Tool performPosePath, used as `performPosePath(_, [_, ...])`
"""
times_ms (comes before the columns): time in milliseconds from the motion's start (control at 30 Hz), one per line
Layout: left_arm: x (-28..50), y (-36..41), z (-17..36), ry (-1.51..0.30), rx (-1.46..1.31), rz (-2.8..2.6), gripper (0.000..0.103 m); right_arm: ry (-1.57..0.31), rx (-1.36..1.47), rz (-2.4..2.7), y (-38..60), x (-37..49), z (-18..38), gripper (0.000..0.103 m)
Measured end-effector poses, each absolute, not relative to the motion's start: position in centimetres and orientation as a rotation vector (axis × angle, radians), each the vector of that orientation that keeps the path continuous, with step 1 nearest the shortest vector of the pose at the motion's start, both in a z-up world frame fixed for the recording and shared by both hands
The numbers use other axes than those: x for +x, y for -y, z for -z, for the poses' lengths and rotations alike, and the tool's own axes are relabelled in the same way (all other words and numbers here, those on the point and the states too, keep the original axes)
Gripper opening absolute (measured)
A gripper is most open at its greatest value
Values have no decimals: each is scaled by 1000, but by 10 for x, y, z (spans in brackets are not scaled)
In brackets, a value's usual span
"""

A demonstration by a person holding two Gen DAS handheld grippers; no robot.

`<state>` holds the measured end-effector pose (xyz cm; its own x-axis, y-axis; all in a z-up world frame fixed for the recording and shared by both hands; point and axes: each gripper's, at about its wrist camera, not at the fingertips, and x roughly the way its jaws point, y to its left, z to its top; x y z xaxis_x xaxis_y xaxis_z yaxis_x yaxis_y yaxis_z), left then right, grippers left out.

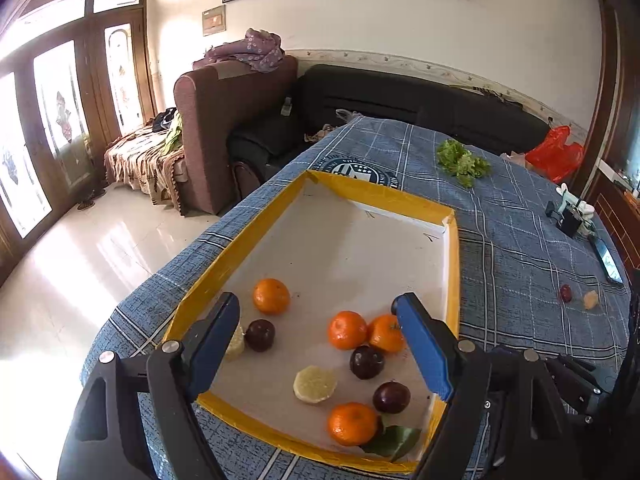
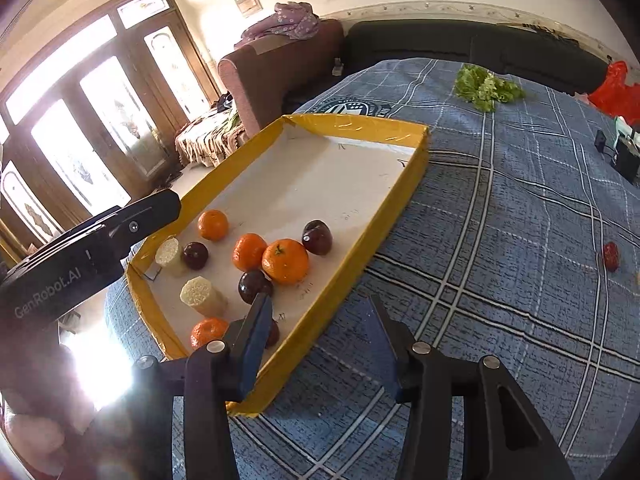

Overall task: Organize fruits
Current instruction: 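Carry both plums into the yellow tray and open both grippers, then grasp the pale white chunk with the right gripper while the left gripper grasps the red date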

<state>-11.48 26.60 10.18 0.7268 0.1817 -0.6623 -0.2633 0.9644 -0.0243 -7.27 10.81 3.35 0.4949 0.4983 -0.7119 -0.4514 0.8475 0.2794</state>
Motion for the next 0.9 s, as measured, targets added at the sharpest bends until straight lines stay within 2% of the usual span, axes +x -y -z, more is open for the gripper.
performPosePath(567, [-114, -233, -105, -744, -70, -167, 81, -887, 169, -459, -46, -68, -28, 56])
performPosePath(900, [-102, -194, -113, -755, -74, 32, 83, -785, 207, -56, 118, -42, -54, 56])
